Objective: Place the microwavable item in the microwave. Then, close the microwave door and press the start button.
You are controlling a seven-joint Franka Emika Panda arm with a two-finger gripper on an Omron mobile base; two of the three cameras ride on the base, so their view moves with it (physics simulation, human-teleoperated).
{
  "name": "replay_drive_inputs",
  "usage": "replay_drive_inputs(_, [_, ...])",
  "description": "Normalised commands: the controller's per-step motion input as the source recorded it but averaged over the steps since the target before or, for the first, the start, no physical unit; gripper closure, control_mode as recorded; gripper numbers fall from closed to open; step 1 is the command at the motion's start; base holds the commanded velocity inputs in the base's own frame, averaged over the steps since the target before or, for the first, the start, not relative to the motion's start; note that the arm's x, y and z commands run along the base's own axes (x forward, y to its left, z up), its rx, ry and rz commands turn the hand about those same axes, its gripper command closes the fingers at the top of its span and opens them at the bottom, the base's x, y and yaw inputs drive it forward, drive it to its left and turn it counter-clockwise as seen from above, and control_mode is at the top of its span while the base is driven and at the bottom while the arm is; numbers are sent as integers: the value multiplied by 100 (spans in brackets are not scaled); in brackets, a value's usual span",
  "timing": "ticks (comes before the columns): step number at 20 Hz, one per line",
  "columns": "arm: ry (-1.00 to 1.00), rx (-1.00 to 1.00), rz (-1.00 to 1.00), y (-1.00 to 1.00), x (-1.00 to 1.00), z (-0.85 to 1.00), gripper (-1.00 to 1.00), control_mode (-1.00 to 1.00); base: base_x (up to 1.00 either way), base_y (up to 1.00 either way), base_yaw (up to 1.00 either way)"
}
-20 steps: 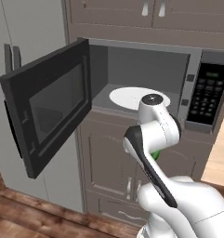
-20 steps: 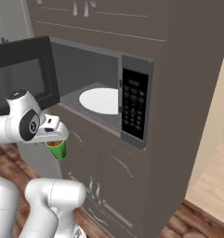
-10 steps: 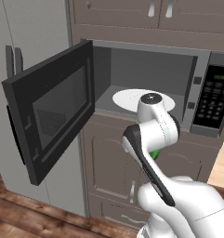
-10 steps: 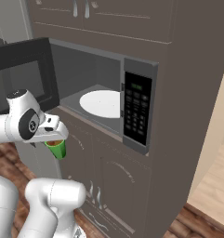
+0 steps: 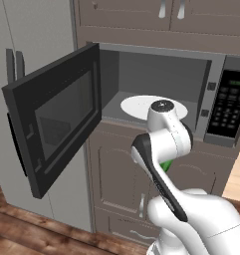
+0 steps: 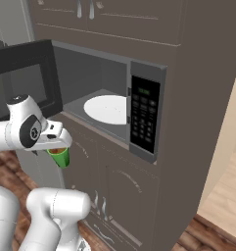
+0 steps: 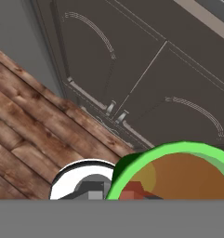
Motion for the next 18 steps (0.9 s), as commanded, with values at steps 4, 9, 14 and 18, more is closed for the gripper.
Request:
replay_drive_inputs(4, [0,0,0,0,0,0,100,100,0,-1,0])
replay_drive_inputs(9, [-14,0,0,-14,25,34,100,-100,0,0,0])
replay_drive_inputs(14, [-15,0,0,-19,46,63,100,-100,0,0,0])
replay_drive_inputs(18, [-13,0,0,-6,68,33,100,-100,0,0,0])
